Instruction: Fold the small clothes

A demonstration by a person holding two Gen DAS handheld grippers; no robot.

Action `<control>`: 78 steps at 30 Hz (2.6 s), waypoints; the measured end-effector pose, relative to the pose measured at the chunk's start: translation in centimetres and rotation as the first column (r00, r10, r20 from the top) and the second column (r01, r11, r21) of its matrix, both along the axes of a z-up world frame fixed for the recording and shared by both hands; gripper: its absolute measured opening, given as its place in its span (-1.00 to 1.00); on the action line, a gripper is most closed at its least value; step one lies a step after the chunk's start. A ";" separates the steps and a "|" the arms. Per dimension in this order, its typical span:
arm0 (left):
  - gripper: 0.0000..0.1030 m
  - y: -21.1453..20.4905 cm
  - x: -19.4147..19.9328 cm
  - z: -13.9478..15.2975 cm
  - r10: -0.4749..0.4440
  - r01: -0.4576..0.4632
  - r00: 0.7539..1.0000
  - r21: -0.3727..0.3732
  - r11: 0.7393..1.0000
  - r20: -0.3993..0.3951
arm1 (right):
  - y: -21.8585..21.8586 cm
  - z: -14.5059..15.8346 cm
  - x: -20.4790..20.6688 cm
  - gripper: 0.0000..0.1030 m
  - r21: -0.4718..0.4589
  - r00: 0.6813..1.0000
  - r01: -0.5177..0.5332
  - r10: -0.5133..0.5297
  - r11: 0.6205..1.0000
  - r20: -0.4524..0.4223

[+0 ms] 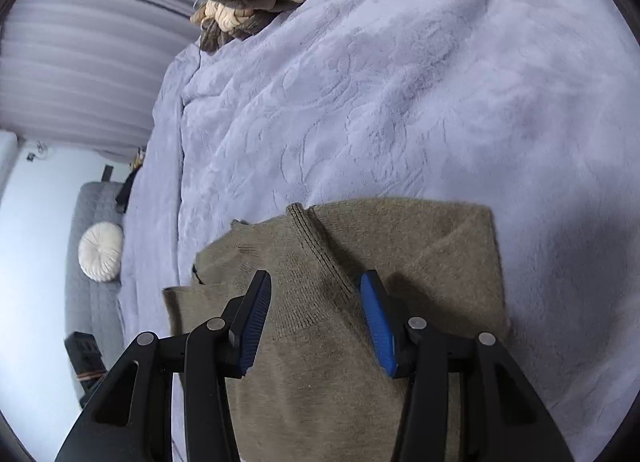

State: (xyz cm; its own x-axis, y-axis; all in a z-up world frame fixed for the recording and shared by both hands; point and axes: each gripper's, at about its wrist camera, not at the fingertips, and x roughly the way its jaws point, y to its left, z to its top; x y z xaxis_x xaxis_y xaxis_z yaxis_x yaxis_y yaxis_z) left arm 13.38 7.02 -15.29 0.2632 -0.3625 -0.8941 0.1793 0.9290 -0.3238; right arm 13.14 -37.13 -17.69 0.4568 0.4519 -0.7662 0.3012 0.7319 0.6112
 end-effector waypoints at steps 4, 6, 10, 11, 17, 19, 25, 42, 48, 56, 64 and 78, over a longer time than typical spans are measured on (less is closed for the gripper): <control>0.55 -2.5 0.5 -0.6 -0.018 0.017 0.999 0.041 0.999 0.035 | 3.2 -0.7 1.6 -0.84 -0.193 0.988 -0.137 0.121 0.972 -0.092; 0.55 -3.3 0.8 -0.8 -0.010 0.003 0.997 0.098 0.995 0.079 | 4.4 0.6 1.3 -0.84 -0.296 0.986 -0.168 0.156 0.940 -0.063; 0.56 -3.1 2.0 -3.8 0.030 -0.058 0.994 0.287 0.956 0.103 | 5.0 1.5 2.0 -0.84 -0.414 0.980 -0.197 0.188 0.889 -0.063; 0.56 -2.5 2.3 -4.6 0.048 -0.073 0.995 0.293 0.953 0.092 | 4.6 0.9 2.1 -0.83 -0.431 0.980 -0.198 0.180 0.880 -0.084; 0.57 1.7 2.4 -4.4 0.113 -0.130 0.991 0.285 0.950 0.078 | 1.2 -1.2 0.7 -0.65 -0.371 0.995 -0.089 0.065 0.924 -0.077; 0.57 2.7 2.0 -4.1 0.096 -0.116 0.992 0.310 0.944 0.078 | 1.0 -0.8 0.1 -0.57 -0.382 0.996 -0.077 0.052 0.921 -0.075; 0.57 4.8 -1.3 -2.7 0.070 -0.080 0.997 0.322 0.943 0.042 | 1.5 2.3 -3.9 -0.16 -0.311 0.999 -0.013 0.001 0.950 -0.038; -0.09 5.9 -10.2 -5.6 -0.031 0.027 0.978 -0.023 0.999 -0.207 | 16.3 -6.8 -16.6 0.26 0.419 0.973 0.144 -0.051 0.897 -0.225; -0.82 7.1 -10.4 -4.8 -0.084 0.073 0.975 -0.060 0.996 -0.205 | 15.8 -5.3 -14.1 -0.73 0.368 0.978 0.141 -0.070 0.919 -0.198; -0.83 8.3 -12.8 -7.8 -0.111 0.115 0.963 0.000 0.993 -0.244 | 17.4 -5.9 -15.4 -0.78 0.136 0.966 0.028 0.008 0.990 -0.260; -0.83 8.3 -12.6 -2.6 -0.135 0.131 0.983 -0.039 0.991 -0.120 | 17.0 -4.5 -16.7 -0.75 0.124 0.969 0.038 -0.007 0.992 -0.245; -0.83 1.8 -1.1 -2.3 -0.121 0.120 0.991 0.018 0.993 0.063 | 18.0 -3.6 -18.1 -0.75 0.057 0.964 0.081 -0.064 0.995 -0.256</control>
